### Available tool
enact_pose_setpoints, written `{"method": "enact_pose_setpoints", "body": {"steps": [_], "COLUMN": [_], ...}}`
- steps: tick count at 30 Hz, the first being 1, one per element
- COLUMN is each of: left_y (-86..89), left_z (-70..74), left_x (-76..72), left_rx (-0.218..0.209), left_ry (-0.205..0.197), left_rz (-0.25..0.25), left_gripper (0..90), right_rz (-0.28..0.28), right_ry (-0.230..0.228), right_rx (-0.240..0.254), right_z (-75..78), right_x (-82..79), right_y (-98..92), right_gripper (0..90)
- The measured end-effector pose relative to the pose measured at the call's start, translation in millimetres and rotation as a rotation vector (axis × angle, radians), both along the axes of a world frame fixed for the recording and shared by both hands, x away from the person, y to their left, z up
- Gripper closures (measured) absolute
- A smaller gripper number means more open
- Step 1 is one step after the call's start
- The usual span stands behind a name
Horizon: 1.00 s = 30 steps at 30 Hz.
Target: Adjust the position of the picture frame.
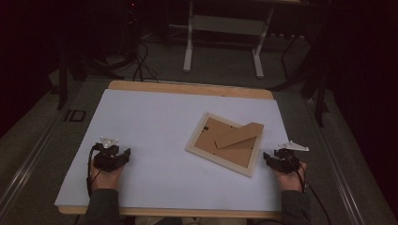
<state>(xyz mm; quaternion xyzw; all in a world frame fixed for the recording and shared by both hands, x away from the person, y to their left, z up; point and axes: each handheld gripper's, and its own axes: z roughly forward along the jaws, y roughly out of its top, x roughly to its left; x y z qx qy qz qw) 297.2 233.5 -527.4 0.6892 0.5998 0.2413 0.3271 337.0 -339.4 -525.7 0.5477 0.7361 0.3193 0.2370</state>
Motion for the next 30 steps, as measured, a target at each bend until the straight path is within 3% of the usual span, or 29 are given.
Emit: {"method": "enact_pose_setpoints", "body": {"steps": [2, 3, 5, 7, 8, 9, 10, 11, 16, 17, 19, 23, 30], "left_y": [-5.8, -5.8, -16.2, -17.3, -20.5, -20.5, -22.2, -25.4, -37.4, -44.7, -50.8, -65.9, -81.3], "left_z": [6.6, 6.6, 15.3, 16.6, 19.4, 19.4, 20.1, 20.5, 18.8, 17.5, 17.4, 20.6, 21.4], "left_x": [-2.0, -2.0, -3.0, -2.6, -0.1, -0.1, 1.3, 4.5, 11.9, 14.2, 15.5, 18.6, 22.8], "left_rx": [-0.009, -0.009, -0.019, -0.035, -0.066, -0.066, -0.071, -0.077, -0.075, -0.061, -0.071, -0.084, -0.102], "left_ry": [-0.025, -0.025, -0.043, -0.044, -0.040, -0.040, -0.040, -0.036, -0.025, -0.021, -0.023, -0.037, -0.038], "left_rz": [-0.060, -0.060, -0.148, -0.168, -0.204, -0.204, -0.215, -0.233, -0.275, -0.289, -0.307, -0.349, -0.373], "left_gripper": [58.9, 61.3, 66.6, 72.9, 72.9, 81.4, 81.4, 89.7, 90.0, 90.0, 90.0, 90.0, 90.0], "right_rz": [0.016, 0.022, 0.045, 0.049, 0.054, 0.067, 0.067, 0.076, 0.089, 0.109, 0.113, 0.122, 0.131], "right_ry": [-0.013, -0.011, -0.009, -0.008, -0.008, -0.010, -0.010, -0.010, 0.000, -0.004, -0.013, -0.015, -0.020], "right_rx": [0.015, 0.020, 0.049, 0.049, 0.045, 0.036, 0.036, 0.028, 0.058, 0.061, 0.045, 0.044, 0.033], "right_z": [2.9, 3.7, 4.7, 5.2, 5.6, 6.6, 6.6, 7.4, 7.8, 7.5, 8.3, 10.3, 10.4], "right_x": [-1.9, -2.0, -2.5, -3.1, -3.6, -5.1, -5.1, -5.9, -4.5, -2.9, -2.1, -0.2, 4.7], "right_y": [0.6, 1.0, 2.0, 3.1, 3.8, 6.3, 6.3, 7.7, 7.4, 8.8, 9.6, 9.3, 8.9], "right_gripper": [53.6, 53.9, 55.4, 56.0, 56.6, 58.2, 58.2, 60.0, 70.8, 81.1, 89.1, 90.0, 90.0]}}
